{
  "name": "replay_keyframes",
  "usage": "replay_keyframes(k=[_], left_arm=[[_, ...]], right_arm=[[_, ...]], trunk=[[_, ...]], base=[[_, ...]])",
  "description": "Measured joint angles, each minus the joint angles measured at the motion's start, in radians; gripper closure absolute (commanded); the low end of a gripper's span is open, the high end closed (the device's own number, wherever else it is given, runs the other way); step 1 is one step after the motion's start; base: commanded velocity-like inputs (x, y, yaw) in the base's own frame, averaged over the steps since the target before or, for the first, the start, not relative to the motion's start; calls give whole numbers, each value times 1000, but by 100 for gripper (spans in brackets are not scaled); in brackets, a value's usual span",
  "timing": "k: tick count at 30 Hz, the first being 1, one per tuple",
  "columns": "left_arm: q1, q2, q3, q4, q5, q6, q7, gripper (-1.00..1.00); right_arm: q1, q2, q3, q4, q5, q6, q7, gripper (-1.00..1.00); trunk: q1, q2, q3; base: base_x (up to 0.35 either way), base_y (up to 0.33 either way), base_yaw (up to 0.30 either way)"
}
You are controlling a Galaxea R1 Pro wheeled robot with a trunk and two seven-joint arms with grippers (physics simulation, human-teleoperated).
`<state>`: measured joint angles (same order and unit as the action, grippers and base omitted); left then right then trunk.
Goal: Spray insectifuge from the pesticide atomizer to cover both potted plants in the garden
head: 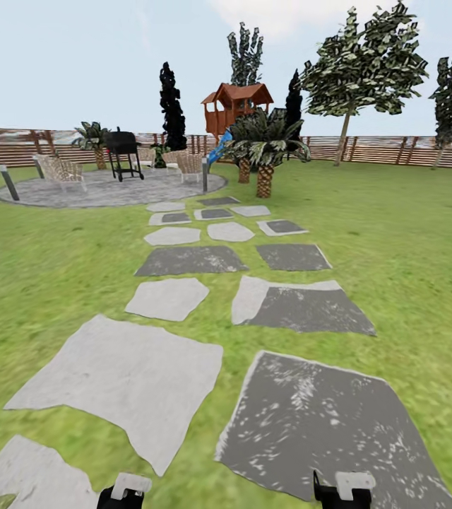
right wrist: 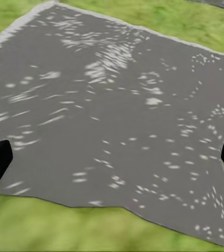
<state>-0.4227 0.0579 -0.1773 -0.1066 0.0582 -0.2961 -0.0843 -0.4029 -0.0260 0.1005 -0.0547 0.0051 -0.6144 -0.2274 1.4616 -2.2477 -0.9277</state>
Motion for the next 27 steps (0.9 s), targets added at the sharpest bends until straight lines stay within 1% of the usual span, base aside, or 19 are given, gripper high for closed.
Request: replay_keyframes(k=[14, 18, 27], left_arm=[[0, 0, 1, 0, 0, 0, 0, 100], [0, 5, 1, 0, 1, 0, 0, 100], [0, 6, 1, 0, 1, 0, 0, 100]], right_arm=[[0, 0, 0, 0, 0, 0, 1, -100], [0, 0, 0, 0, 0, 0, 1, -100], [0, 0, 0, 0, 0, 0, 1, -100]], trunk=[[0, 0, 0], [0, 0, 0], [0, 0, 0]], base=[[340, 0, 1], [340, 0, 0], [340, 0, 0]])
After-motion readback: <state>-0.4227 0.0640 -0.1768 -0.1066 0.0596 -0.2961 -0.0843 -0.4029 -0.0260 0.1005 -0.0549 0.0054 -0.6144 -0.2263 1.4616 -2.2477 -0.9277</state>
